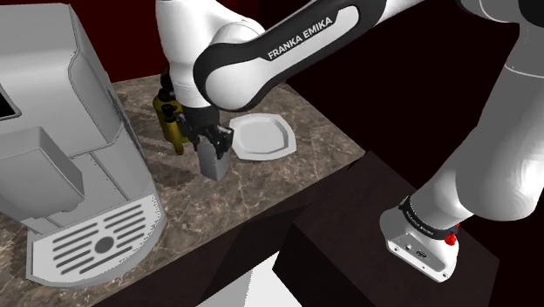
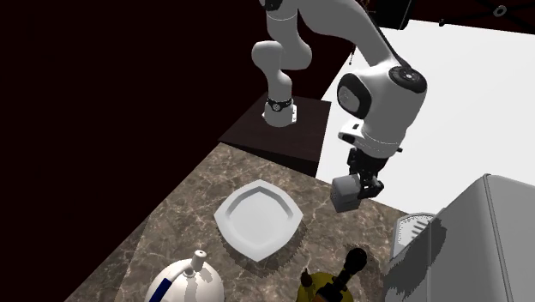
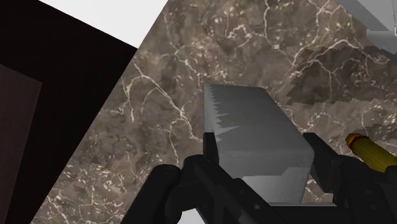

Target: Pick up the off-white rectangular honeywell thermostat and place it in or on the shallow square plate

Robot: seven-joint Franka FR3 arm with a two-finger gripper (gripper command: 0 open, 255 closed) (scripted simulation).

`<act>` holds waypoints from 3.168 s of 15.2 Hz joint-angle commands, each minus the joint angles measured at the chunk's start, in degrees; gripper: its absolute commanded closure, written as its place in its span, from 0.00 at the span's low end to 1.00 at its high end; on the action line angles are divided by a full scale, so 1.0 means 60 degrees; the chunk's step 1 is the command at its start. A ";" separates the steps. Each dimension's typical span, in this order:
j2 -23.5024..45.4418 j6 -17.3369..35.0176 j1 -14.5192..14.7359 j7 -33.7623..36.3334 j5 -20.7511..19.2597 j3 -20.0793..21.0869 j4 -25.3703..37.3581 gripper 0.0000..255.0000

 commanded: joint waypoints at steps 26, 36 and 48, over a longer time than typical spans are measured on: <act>-0.1042 0.0536 -0.3083 -0.4855 0.0857 -0.1448 -0.1280 1.00; -0.0237 0.1635 -0.2964 -0.4566 0.0423 -0.1599 -0.1634 1.00; 0.0027 0.1934 -0.2918 -0.4469 0.0278 -0.1660 -0.1687 0.00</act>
